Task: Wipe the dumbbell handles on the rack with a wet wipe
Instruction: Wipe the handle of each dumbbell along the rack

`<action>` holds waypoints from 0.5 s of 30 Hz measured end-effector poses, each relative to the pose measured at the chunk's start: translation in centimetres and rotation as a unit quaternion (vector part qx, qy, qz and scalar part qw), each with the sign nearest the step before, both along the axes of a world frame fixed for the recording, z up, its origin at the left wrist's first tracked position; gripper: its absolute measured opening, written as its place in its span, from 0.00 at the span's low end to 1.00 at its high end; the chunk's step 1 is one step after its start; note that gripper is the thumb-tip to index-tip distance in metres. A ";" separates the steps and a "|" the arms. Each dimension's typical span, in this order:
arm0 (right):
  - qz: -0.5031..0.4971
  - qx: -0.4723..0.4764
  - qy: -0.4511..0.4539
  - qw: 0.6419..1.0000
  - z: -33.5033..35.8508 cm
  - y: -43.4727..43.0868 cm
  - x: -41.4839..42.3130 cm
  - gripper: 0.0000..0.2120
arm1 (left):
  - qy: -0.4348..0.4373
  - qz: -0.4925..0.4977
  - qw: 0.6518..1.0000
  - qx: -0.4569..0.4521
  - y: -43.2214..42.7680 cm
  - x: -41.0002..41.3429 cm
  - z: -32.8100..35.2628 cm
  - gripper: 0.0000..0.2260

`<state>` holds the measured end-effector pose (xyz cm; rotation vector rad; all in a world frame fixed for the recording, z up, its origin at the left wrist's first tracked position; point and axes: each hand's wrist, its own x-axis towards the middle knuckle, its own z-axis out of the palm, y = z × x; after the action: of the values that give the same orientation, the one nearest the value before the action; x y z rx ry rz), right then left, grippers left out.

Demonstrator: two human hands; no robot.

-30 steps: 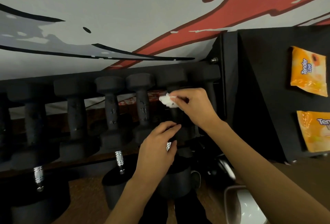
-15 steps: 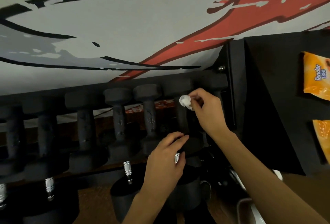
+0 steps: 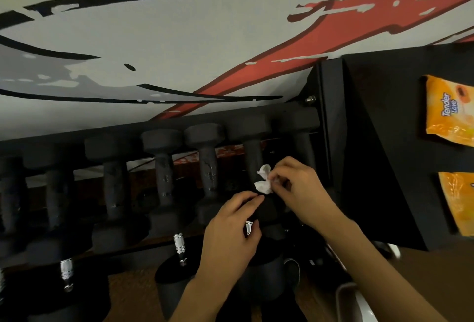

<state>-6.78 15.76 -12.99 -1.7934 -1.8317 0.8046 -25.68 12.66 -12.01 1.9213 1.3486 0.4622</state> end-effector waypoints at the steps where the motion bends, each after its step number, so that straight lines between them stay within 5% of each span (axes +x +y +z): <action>1: -0.017 0.016 0.007 1.000 0.0 0.2 -0.2 0.07 | -0.001 0.001 1.000 -0.001 0.0 0.0 0.0 0.22; 8: -0.146 0.090 0.088 0.981 0.2 4.1 -2.1 0.09 | -0.012 -0.003 1.000 0.001 0.0 -0.2 -0.1 0.21; 15: -0.031 0.112 0.042 0.992 0.4 1.5 -2.3 0.07 | -0.007 -0.003 1.000 0.000 -0.1 -0.1 -0.1 0.21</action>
<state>-9.08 17.30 -12.56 -1.6411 -1.7287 0.6143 -25.80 12.57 -12.13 1.9178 1.3341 0.4727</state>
